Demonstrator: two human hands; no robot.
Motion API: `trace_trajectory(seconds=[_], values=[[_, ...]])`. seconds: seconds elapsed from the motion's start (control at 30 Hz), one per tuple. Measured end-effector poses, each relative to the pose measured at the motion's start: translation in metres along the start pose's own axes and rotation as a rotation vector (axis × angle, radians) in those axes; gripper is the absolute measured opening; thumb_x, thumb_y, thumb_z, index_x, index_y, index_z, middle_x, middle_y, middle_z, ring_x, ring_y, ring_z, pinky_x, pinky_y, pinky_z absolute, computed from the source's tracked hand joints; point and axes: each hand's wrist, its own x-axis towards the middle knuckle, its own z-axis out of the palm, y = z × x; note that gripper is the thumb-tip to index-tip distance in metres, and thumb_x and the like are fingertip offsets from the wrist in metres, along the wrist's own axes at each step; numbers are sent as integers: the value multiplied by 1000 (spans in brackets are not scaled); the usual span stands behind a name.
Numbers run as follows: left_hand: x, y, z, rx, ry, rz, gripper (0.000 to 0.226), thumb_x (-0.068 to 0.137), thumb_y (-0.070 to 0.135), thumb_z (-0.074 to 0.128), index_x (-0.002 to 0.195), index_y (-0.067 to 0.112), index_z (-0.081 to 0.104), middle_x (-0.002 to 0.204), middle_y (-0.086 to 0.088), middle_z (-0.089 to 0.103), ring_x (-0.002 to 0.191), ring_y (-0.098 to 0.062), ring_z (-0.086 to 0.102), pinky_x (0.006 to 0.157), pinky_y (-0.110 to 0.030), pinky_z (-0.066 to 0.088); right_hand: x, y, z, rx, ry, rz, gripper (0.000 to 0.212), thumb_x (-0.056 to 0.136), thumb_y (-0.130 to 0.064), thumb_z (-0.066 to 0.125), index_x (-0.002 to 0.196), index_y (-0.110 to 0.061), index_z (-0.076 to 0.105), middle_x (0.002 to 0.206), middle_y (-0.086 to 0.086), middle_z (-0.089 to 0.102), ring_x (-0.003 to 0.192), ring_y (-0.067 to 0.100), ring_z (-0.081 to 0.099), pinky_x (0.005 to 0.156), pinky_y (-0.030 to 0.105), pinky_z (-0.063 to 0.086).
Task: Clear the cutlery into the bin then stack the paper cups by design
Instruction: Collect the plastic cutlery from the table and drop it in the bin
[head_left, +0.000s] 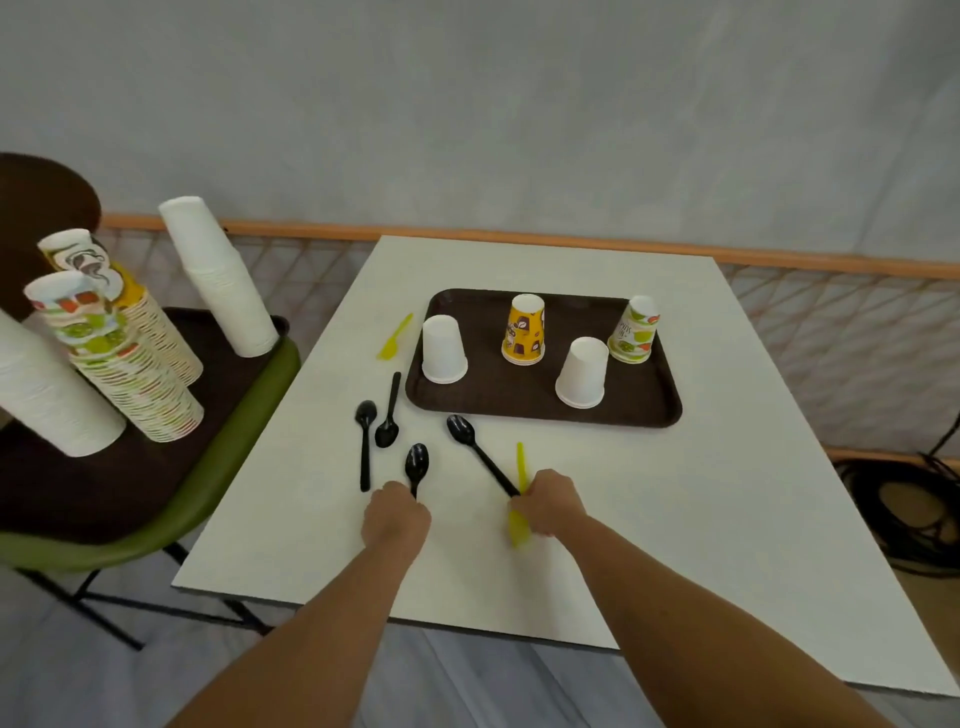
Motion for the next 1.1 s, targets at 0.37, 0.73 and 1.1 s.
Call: trace_trajectory(seconds=[0.37, 0.73, 1.1], values=[[19, 0, -19, -44, -147, 127, 15, 95, 11, 41, 106, 0, 42, 103, -17, 53, 78, -22, 51, 66, -28, 37, 12, -21, -21, -149, -85, 50, 27, 90, 0, 42, 64, -7, 37, 39, 3, 52, 55, 21, 65, 52, 23, 51], [55, -13, -45, -281, 32, 119, 24, 99, 10, 33, 112, -5, 47, 108, -26, 58, 94, -38, 58, 71, -34, 41, 29, -55, -1, -107, 120, -89, 25, 98, -10, 32, 91, 0, 54, 82, 11, 50, 112, 35, 54, 80, 34, 39], [87, -24, -58, -260, -8, -29, 17, 89, 9, 56, 99, -5, 56, 106, -24, 63, 90, -35, 63, 67, -34, 48, 39, -64, 31, -312, 141, -101, 29, 97, -14, 39, 124, -2, 43, 128, 15, 42, 117, 30, 45, 92, 36, 42]])
